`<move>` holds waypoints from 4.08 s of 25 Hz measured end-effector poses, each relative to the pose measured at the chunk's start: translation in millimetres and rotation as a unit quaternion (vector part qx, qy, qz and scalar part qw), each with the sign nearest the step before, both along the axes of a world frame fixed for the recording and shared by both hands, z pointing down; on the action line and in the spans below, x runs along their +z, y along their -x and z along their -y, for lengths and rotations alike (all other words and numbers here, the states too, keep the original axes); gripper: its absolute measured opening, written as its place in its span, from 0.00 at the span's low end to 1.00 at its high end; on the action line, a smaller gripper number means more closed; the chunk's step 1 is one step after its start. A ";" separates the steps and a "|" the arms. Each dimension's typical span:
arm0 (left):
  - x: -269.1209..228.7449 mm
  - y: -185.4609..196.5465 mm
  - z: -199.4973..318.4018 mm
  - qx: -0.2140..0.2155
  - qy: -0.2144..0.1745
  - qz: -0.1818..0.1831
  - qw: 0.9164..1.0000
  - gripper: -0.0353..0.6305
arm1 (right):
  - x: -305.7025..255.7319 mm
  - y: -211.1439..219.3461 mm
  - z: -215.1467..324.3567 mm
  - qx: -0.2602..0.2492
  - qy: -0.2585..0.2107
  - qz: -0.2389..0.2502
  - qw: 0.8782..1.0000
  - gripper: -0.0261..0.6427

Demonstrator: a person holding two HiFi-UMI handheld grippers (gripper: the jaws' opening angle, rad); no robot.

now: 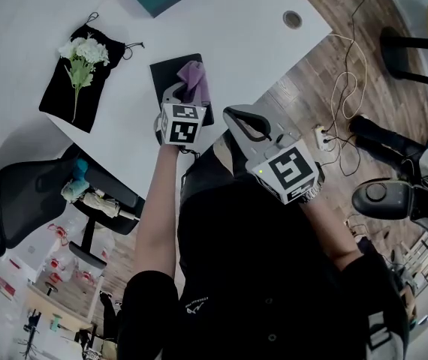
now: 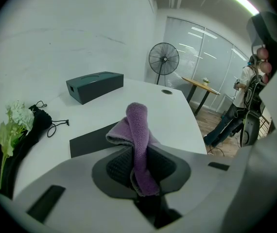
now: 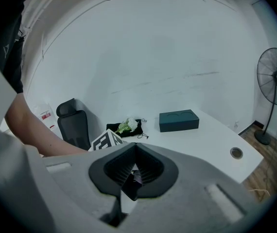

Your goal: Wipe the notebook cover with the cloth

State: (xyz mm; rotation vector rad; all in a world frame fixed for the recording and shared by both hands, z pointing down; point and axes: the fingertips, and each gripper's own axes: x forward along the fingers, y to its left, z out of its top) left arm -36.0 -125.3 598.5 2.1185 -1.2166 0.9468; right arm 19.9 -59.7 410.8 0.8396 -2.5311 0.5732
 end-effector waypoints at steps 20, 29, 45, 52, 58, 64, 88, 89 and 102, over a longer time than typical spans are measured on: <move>-2.6 41.3 -7.0 -0.021 -0.008 0.003 1.000 0.16 | 1.0 26.2 -10.3 0.001 0.006 -0.004 1.000 0.04; -0.7 61.1 -12.0 -0.034 -0.010 0.009 0.999 0.16 | 1.0 40.5 -17.5 -0.010 0.002 -0.001 1.000 0.04; -2.6 97.9 -23.9 -0.068 -0.010 0.031 0.997 0.16 | 0.8 52.1 -27.0 -0.019 0.007 -0.010 1.000 0.04; -1.6 111.8 -29.0 -0.088 -0.009 0.035 0.995 0.16 | 2.1 54.1 -32.2 -0.026 0.003 -0.006 1.000 0.04; 0.7 126.4 -35.4 -0.114 0.000 0.041 0.993 0.15 | 2.5 54.8 -34.6 -0.037 0.003 -0.003 0.999 0.04; -11.2 141.1 -34.6 -0.139 -0.016 0.059 0.988 0.15 | 1.1 52.2 -35.6 -0.053 -0.006 -0.002 0.999 0.04; -115.6 45.7 -47.0 -0.095 -0.085 -0.071 0.989 0.15 | -3.9 8.7 -10.8 -0.040 -0.004 0.007 0.999 0.04; -112.9 36.4 -49.5 -0.086 -0.079 -0.074 0.990 0.15 | -4.4 6.7 -9.7 -0.039 -0.004 0.007 0.999 0.04; -60.2 -14.0 -74.3 -0.047 -0.007 -0.079 0.996 0.15 | -2.8 -8.4 -1.7 -0.025 -0.004 0.000 1.000 0.04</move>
